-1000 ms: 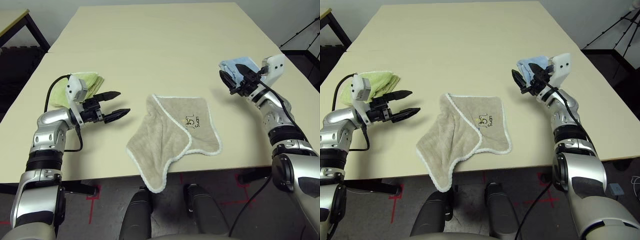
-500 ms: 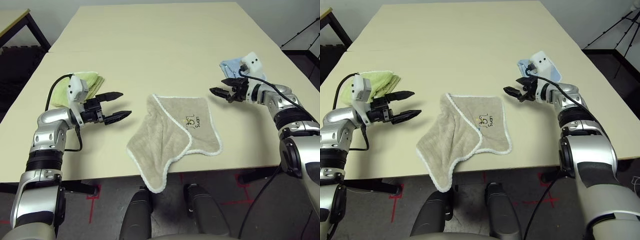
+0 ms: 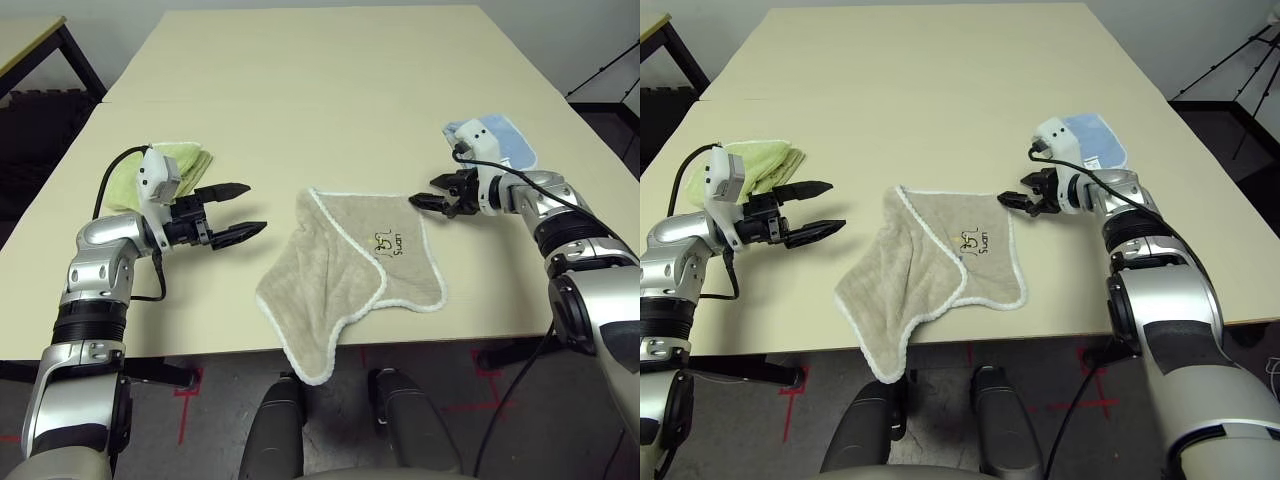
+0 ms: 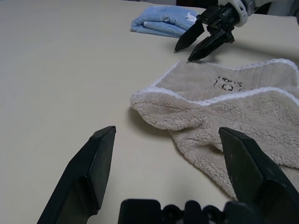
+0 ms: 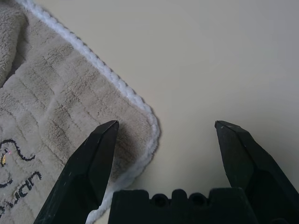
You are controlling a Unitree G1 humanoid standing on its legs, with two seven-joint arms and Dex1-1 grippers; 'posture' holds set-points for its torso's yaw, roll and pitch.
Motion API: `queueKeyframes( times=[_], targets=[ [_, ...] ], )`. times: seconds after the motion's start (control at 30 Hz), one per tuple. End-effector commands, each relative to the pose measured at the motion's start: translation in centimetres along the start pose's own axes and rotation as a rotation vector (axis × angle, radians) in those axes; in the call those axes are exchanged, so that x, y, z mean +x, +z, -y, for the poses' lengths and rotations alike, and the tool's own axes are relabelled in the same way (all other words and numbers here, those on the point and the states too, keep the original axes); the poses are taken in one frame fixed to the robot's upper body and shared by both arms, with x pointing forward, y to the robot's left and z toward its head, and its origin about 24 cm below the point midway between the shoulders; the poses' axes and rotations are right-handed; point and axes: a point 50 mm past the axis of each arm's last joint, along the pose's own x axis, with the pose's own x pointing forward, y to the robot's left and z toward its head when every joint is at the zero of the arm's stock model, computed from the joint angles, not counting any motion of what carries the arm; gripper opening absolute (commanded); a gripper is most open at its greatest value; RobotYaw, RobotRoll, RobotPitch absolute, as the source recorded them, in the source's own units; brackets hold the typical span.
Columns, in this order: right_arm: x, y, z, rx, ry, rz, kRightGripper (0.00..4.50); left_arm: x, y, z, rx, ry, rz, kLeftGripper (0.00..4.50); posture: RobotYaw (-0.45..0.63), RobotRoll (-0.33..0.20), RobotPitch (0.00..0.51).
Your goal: Fold the towel and set it aside.
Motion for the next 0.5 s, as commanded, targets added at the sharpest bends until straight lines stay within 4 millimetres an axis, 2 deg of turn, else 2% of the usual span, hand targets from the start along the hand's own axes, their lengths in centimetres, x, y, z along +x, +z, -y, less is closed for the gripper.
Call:
queueKeyframes(
  times=[0.03,0.5],
  targets=[
    [0.39,-0.98,-0.3,-0.018,-0.007,-0.043,4.5,0.47,-0.44,0.56,-0.018,-0.027,-0.008,4.48,0.01,0.0,0.148],
    [1.14,-1.62,-0.38,-0.079,-0.093,-0.078,4.5,0.19,-0.43,0.87,-0.023,-0.029,-0.014,4.48,0.02,0.0,0.144]
  ],
)
